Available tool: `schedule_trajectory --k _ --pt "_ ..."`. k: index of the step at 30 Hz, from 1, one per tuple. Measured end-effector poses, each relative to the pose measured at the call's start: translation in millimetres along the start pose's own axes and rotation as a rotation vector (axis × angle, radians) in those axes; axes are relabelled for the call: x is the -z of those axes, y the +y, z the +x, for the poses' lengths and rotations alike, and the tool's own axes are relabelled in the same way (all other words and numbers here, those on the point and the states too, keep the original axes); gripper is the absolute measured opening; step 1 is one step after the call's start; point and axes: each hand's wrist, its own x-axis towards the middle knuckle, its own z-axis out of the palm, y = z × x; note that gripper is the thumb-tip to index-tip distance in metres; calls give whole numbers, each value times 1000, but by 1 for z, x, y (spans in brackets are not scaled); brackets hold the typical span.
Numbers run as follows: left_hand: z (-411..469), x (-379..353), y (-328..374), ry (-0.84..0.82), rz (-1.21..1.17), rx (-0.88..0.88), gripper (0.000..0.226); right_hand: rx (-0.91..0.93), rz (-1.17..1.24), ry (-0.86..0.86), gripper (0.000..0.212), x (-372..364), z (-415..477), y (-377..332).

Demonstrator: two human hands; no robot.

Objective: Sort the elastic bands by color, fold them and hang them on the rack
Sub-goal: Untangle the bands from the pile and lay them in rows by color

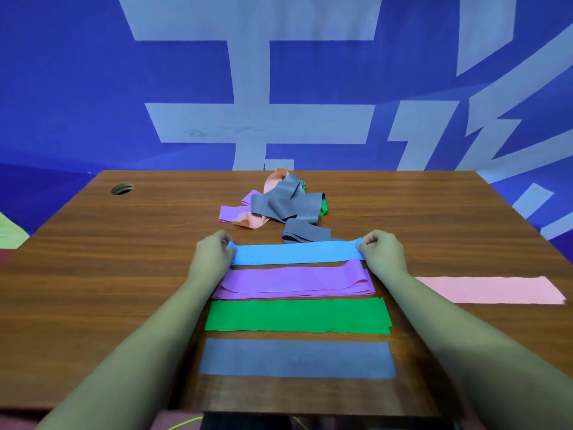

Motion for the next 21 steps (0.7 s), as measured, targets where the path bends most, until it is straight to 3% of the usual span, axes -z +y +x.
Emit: schedule_trajectory --k 3,6,10,13,18,21 --pt "0 -4 2 75 246 -124 31 63 -101 8 4 0 3 -1" --pt "4 -4 22 170 381 -362 30 189 -157 36 26 1 11 -12" --pt "3 -18 54 -131 251 -638 19 378 -107 -108 30 -4 17 -48" --pt "1 -38 55 -310 264 -677 30 373 -97 -263 34 -20 22 -64" --pt "5 -47 39 -304 218 -683 50 349 -144 -333 38 -42 37 -68" --pt "7 -49 36 -303 192 -676 47 335 -208 -318 40 -50 46 -66"
